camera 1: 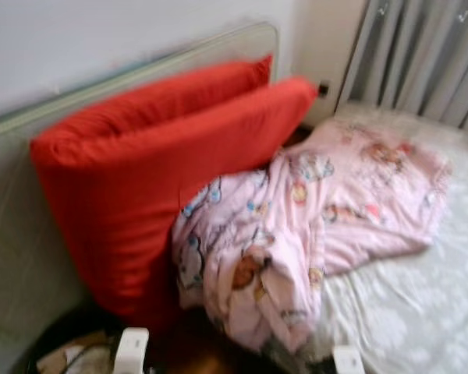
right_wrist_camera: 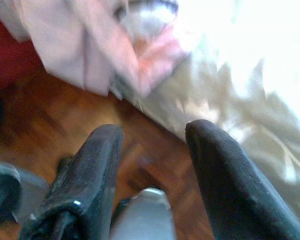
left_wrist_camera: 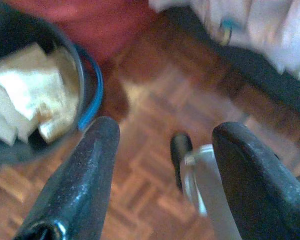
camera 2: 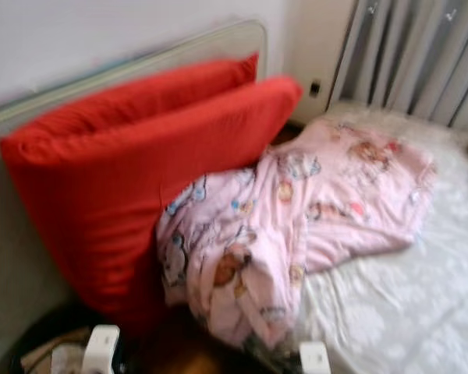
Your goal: Clean up the room
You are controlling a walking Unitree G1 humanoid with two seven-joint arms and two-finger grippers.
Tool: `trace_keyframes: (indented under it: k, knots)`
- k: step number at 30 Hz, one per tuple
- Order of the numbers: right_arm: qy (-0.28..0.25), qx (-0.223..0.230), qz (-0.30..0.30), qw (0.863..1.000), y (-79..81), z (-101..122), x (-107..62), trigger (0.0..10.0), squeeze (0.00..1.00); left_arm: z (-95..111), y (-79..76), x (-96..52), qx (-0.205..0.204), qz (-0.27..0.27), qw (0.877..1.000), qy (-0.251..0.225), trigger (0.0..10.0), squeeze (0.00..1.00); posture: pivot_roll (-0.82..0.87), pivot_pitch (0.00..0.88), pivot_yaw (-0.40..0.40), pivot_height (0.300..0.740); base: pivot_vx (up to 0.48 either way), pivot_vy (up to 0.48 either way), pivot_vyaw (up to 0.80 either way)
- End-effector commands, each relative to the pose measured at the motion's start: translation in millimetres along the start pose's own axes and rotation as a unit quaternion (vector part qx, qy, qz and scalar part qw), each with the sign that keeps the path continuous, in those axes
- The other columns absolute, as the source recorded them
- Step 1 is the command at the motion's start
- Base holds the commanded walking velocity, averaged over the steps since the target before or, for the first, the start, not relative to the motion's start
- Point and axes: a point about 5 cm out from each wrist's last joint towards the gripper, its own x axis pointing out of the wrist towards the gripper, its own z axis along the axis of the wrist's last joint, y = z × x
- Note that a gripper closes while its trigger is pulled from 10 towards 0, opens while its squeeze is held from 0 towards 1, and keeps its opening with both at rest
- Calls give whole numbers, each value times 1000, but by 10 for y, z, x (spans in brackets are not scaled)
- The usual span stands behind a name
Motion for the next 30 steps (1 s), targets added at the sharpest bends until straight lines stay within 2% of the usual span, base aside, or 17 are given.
trace_keyframes:
  k: [1, 18, 22, 29, 30]
  knots:
    - [8, 1, -12, 1000, -94, -75, -42, 10000, 0, 26, -67, 14, 1, -11, 1000, -6, 10000, 0, -45, 7, 9, 725, 0, 0, 0]
    - [-2, 15, -19, 1000, -106, -73, -49, 10000, 0, 43, -75, 11, 6, -13, 1000, -20, 10000, 0, -47, 2, 6, 725, 0, 0, 0]
    - [-30, 23, -24, 999, -114, -30, -55, 10000, 0, 136, -66, -11, -24, 0, 996, -90, 10000, 0, -46, 16, 4, 725, 0, 0, 0]
    - [-66, 29, -36, 997, -139, 20, -71, 10000, 0, 215, -75, -41, -46, 0, 988, -149, 10000, 0, -42, 23, 4, 725, 0, 0, 0]
    - [-77, 29, -39, 996, -146, 33, -79, 10000, 0, 576, -113, -27, -40, -8, 977, -211, 10000, 0, -47, 25, 4, 725, 0, 0, 0]
